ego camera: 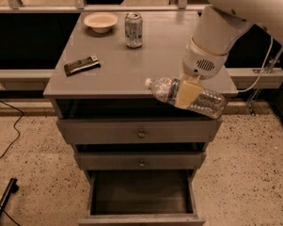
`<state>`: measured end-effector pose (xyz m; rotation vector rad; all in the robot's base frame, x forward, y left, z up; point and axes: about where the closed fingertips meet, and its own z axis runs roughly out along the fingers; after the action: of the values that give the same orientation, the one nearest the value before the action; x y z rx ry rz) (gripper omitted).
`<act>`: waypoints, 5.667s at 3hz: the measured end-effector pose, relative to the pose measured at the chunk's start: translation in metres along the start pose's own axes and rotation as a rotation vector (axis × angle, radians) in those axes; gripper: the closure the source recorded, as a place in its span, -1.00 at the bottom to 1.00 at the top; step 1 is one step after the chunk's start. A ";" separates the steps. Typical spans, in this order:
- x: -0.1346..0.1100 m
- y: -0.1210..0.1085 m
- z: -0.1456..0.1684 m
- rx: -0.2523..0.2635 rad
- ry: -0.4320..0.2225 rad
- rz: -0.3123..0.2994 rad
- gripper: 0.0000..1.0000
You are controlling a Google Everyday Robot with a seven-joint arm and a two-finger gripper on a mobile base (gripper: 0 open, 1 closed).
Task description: Place water bottle into bottom drawer
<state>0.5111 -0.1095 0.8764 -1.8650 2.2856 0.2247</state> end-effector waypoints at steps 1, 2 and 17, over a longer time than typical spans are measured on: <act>0.014 0.011 0.003 0.106 0.045 -0.085 1.00; 0.051 0.029 0.064 0.210 0.097 -0.160 1.00; 0.151 0.057 0.381 0.033 -1.329 -0.103 1.00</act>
Offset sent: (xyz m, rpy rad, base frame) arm -0.0155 -0.0279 -0.1102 -0.1596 -0.4767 0.1301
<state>0.4431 -0.1535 0.4706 -1.1362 1.2250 1.0143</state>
